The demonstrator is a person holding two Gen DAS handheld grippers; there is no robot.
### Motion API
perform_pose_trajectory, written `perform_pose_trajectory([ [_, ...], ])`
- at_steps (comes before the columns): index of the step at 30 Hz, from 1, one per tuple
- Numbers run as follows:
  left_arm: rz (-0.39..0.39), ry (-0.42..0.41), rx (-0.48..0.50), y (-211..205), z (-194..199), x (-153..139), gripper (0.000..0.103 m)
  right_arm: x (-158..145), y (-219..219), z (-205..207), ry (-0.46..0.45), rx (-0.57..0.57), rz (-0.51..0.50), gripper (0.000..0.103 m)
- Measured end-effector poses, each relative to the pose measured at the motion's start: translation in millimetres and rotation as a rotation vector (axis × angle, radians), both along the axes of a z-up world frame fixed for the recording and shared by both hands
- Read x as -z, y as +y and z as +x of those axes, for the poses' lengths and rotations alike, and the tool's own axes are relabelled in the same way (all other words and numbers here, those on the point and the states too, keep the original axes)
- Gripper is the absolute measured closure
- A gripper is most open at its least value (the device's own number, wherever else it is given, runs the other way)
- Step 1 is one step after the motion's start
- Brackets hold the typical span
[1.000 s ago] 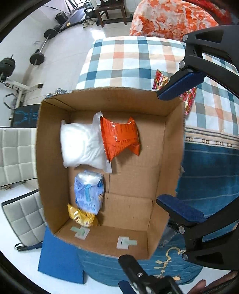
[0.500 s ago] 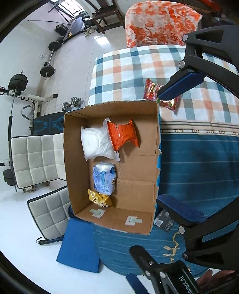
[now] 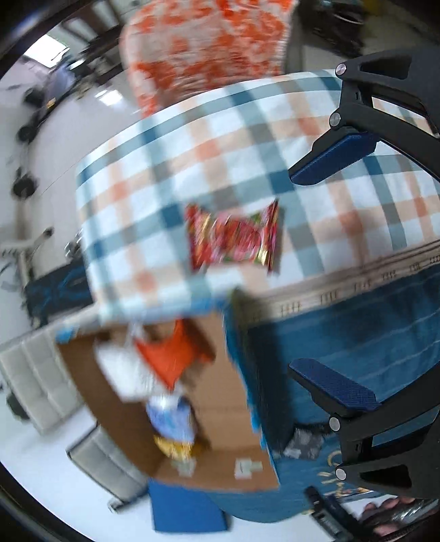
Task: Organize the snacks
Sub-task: 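Move both tools out of the box toward the last two bags, then grasp the red snack bag with the right tool while the left tool grasps the black bag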
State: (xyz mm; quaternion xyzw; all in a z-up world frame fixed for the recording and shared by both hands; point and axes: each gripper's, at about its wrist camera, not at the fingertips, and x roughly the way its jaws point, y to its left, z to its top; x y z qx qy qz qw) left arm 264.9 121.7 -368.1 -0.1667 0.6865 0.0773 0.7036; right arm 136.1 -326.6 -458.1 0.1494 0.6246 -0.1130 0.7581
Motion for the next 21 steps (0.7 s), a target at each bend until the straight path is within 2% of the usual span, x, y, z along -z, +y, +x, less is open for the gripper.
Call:
perform_pose_trajectory([
  [3, -0.048, 0.075, -0.076, 5.2, -1.1, 32.0, 0.006, 26.2, -25.9, -1.1, 0.037, 0.075, 0.017, 0.0],
  [6, -0.04, 0.113, -0.118, 5.9, -0.1, 53.4, 0.006, 54.0, -45.7, 4.0, 0.075, 0.145, 0.051, 0.0],
  [11, -0.03, 0.144, -0.171, 7.1, 2.8, 72.9, 0.006, 94.4, -67.1, 20.7, 0.121, 0.222, 0.13, 0.0],
  [13, -0.023, 0.156, -0.178, 7.1, 4.8, 78.6, 0.006, 107.5, -70.7, 32.2, 0.144, 0.23, 0.113, 0.0],
  [14, -0.021, 0.166, -0.18, 6.3, 5.0, 81.9, 0.006, 113.5, -71.4, 37.5, 0.156, 0.225, 0.107, 0.001],
  [15, -0.02, 0.17, -0.181, 5.1, 6.5, 83.6, 0.006, 118.1, -71.5, 41.1, 0.163, 0.219, 0.106, 0.009],
  [17, -0.008, 0.179, -0.168, 0.8, 6.8, 88.0, 0.006, 132.4, -69.1, 48.9, 0.205, 0.194, 0.095, 0.017],
  [19, 0.002, 0.186, -0.142, -5.6, 8.5, 92.8, 0.006, 145.6, -64.9, 52.1, 0.239, 0.166, 0.101, 0.019],
  [21, 0.011, 0.193, -0.115, -13.2, 13.5, 96.5, 0.006, 149.8, -58.7, 53.2, 0.246, 0.138, 0.06, 0.022],
])
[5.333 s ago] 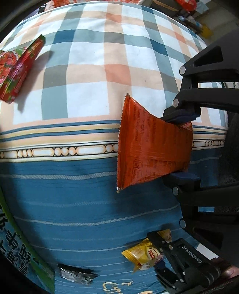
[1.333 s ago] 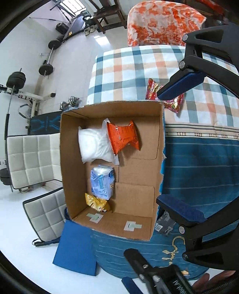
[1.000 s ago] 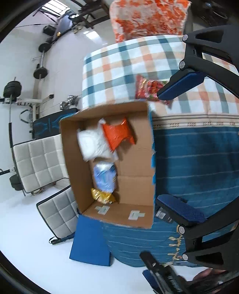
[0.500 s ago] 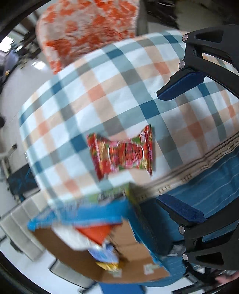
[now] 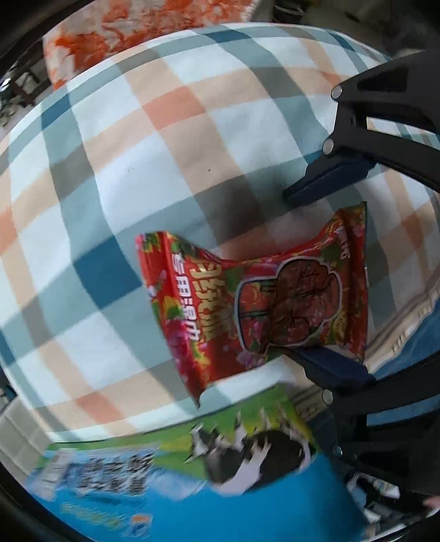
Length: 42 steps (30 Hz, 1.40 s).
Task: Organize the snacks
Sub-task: 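Grasp the red snack bag with the right tool while the left tool grasps the black bag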
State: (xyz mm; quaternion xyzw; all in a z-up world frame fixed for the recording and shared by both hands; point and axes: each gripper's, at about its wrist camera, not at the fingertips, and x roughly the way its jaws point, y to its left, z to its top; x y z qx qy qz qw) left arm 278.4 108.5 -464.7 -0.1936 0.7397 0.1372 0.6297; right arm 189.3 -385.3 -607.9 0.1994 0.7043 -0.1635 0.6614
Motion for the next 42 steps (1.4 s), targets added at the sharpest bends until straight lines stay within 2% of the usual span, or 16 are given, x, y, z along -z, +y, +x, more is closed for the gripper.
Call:
perform_pose_trajectory([
  [1, -0.01, -0.008, -0.012, -1.5, -1.5, 1.0, 0.006, -0.6, 4.7, -0.3, -0.009, -0.025, -0.026, 0.024],
  [3, -0.022, -0.006, -0.02, -6.0, -3.0, 6.3, 0.006, -1.4, 11.4, -1.9, -0.01, -0.06, -0.054, 0.037],
  [6, -0.028, -0.021, -0.008, -7.0, -4.4, 7.6, 0.007, -3.1, 21.6, -6.5, 0.003, -0.123, -0.076, 0.046],
  [9, -0.041, -0.042, 0.012, -4.0, -7.2, 7.6, 0.016, -1.3, 23.9, -15.3, 0.023, -0.155, -0.071, 0.047],
  [11, -0.048, -0.061, 0.026, -6.6, -8.8, 5.7, 0.028, 0.3, 26.3, -24.6, 0.036, -0.176, -0.072, 0.047],
  [13, -0.051, -0.07, 0.065, -14.0, -10.2, 2.3, 0.048, 2.2, 30.0, -34.5, 0.046, -0.196, -0.07, 0.048],
  [18, -0.031, -0.086, 0.109, -23.6, -22.1, -3.3, 0.06, 6.8, 38.4, -50.4, 0.062, -0.232, -0.061, 0.048],
  [22, -0.019, -0.07, 0.17, -21.4, -47.6, -5.5, 0.069, 9.2, 56.7, -59.7, 0.075, -0.283, -0.05, 0.049],
  [24, -0.062, -0.054, 0.155, -18.4, -57.7, -5.2, 0.069, 11.1, 61.1, -64.9, 0.076, -0.296, -0.037, 0.049],
  [26, -0.095, -0.057, 0.069, -4.7, -63.4, -9.9, 0.067, 12.2, 63.9, -68.0, 0.076, -0.305, -0.028, 0.049],
  [28, -0.125, -0.111, -0.041, 12.1, -62.3, -19.3, 0.051, 13.1, 67.9, -74.9, 0.071, -0.318, -0.042, 0.049],
  [31, -0.08, -0.158, -0.113, 26.9, -50.3, -28.7, 0.039, 16.5, 75.1, -72.2, 0.07, -0.312, -0.042, 0.049],
  [34, -0.006, -0.139, -0.098, 22.6, -32.7, -26.4, 0.038, 17.1, 73.3, -74.6, 0.066, -0.308, -0.047, 0.049],
  [37, 0.06, -0.101, -0.037, 5.3, -13.3, -14.9, 0.036, 14.1, 65.7, -79.3, 0.067, -0.302, -0.052, 0.049],
  [39, 0.07, -0.1, -0.026, -3.2, -9.4, -8.7, 0.024, 14.3, 66.9, -78.5, 0.067, -0.302, -0.057, 0.049],
  [42, 0.068, -0.08, -0.016, -12.6, -6.0, 2.5, 0.023, 13.9, 65.8, -78.5, 0.069, -0.302, -0.062, 0.049],
])
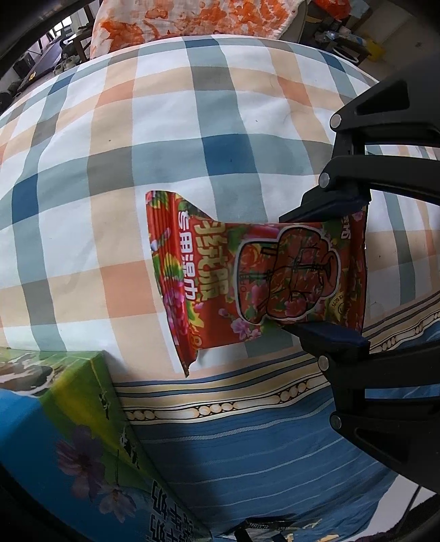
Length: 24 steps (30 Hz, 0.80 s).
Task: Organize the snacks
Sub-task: 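Grasp the red snack bag with the right tool while the left tool grasps the black bag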
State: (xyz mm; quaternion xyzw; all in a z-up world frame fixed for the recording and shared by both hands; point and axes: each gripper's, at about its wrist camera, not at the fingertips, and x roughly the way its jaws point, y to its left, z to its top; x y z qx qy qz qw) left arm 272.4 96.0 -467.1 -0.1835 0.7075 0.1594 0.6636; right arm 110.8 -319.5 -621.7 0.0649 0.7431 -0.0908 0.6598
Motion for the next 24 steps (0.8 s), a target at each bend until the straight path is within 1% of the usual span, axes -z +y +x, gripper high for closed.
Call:
perform_pose_trajectory([
  [2, -0.022, 0.011, -0.005, 0.5, 3.0, 9.0, 0.022, 0.1, 0.7, -0.4, 0.0, -0.001, 0.0, 0.049],
  [3, -0.026, -0.004, -0.011, 2.7, 5.1, 9.4, 0.021, 0.0, 0.2, -0.4, -0.001, -0.001, 0.0, 0.049],
  [5, -0.026, -0.032, 0.004, 4.5, 5.2, 9.0, 0.025, -0.1, 0.2, -0.6, 0.0, 0.0, 0.0, 0.049],
  [6, -0.022, -0.041, 0.021, 12.0, 0.5, 9.8, 0.03, -0.2, -0.1, -0.7, 0.0, 0.0, 0.0, 0.049],
  [7, -0.018, -0.051, 0.042, 20.8, -22.3, 15.2, 0.039, -0.2, -0.1, -1.0, 0.0, 0.001, -0.001, 0.049],
  [8, -0.016, -0.06, 0.063, 16.7, -25.7, 11.2, 0.043, -0.1, 0.7, -1.2, 0.0, -0.003, -0.002, 0.049],
  [9, -0.017, -0.06, 0.082, 14.1, -28.4, 7.5, 0.046, -0.1, 1.4, -1.7, 0.001, -0.007, 0.0, 0.049],
  [12, -0.025, -0.059, 0.138, 8.9, -51.5, 1.6, 0.047, -0.4, 4.9, -5.5, 0.007, -0.025, 0.008, 0.049],
  [16, -0.027, -0.065, 0.301, -24.6, -100.6, -3.4, 0.047, 1.7, 12.9, -18.0, 0.027, -0.073, 0.034, 0.049],
  [20, -0.084, -0.048, 0.517, -81.4, -153.3, -8.1, 0.047, 5.9, 25.3, -38.1, 0.057, -0.117, 0.073, 0.049],
  [22, -0.127, -0.034, 0.591, -108.4, -175.3, -8.5, 0.047, 7.9, 32.7, -48.1, 0.071, -0.135, 0.09, 0.049],
  [24, -0.118, -0.032, 0.645, -126.4, -188.0, -6.9, 0.047, 9.0, 37.8, -54.3, 0.079, -0.15, 0.097, 0.049],
])
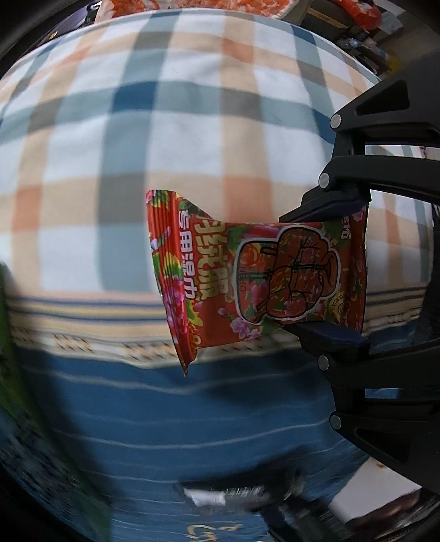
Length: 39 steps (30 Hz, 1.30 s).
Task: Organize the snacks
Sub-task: 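Grasp the red snack bag with the right tool while the left tool grasps the black bag, then carry both bags into the box, lower them beside the others, open both tools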
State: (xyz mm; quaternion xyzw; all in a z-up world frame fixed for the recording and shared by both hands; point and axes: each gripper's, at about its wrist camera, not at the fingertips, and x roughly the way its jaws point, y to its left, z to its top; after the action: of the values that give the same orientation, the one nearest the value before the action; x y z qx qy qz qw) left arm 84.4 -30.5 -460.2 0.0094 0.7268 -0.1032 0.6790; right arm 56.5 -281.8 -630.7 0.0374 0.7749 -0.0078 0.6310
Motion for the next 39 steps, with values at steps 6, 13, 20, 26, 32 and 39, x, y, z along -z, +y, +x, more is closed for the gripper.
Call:
perform_pose_trajectory([
  [6, 0.024, 0.03, -0.031, -3.1, 7.7, 13.7, 0.044, 2.1, 3.6, -4.5, 0.001, -0.011, -0.006, 0.049],
  [13, 0.05, 0.077, -0.13, -1.3, 23.8, 28.8, 0.039, -1.7, -11.7, 8.9, 0.015, 0.057, 0.036, 0.048],
  [20, 0.065, 0.095, -0.195, -2.6, 47.2, 38.9, 0.025, -5.0, -13.1, 13.8, 0.002, 0.1, 0.039, 0.041],
  [26, -0.014, 0.097, -0.276, -0.1, 79.3, 25.1, 0.024, -3.3, -15.8, 20.6, -0.005, 0.099, 0.013, 0.04],
  [32, -0.014, 0.086, -0.313, 18.0, 92.7, 30.1, 0.029, -0.1, -13.5, 16.2, 0.003, 0.091, 0.006, 0.04],
  [39, 0.033, 0.029, -0.224, 3.4, 96.0, 12.2, 0.051, -0.4, 20.7, 30.4, -0.004, 0.071, -0.056, 0.053],
])
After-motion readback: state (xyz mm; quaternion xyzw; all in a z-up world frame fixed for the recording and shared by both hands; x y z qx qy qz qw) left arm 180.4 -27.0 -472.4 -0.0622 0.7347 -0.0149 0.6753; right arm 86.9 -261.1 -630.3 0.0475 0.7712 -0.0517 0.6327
